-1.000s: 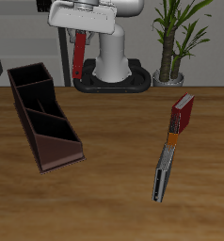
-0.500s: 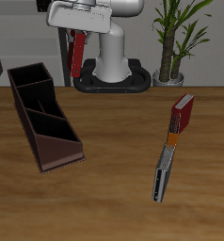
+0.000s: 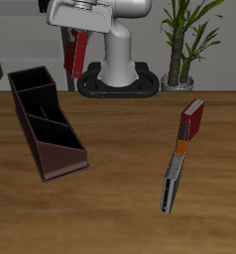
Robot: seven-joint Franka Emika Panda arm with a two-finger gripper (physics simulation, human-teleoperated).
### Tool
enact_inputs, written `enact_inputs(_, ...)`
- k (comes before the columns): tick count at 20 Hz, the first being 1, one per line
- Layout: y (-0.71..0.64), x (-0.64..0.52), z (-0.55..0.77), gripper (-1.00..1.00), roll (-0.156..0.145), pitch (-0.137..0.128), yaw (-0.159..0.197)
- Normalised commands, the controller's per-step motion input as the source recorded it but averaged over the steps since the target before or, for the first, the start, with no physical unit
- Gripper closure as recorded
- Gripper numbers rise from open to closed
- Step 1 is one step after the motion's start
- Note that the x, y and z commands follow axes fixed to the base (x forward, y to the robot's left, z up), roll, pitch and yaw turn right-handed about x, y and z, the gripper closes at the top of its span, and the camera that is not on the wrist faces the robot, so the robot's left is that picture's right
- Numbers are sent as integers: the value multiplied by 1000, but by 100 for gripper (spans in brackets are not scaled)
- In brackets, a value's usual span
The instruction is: Place the right red book into the right desk caddy's back compartment
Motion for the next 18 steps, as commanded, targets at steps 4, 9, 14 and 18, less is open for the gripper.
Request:
enact_inputs(4,-135,-78,-78,100,-30,9,65)
enact_inputs(9,-86,-20,-86,100,-7,8,79)
enact_inputs(14,-69,-46,-45,100,-1,-12,70)
enact_inputs(18,-99,-18,-76,100,-22,15,46)
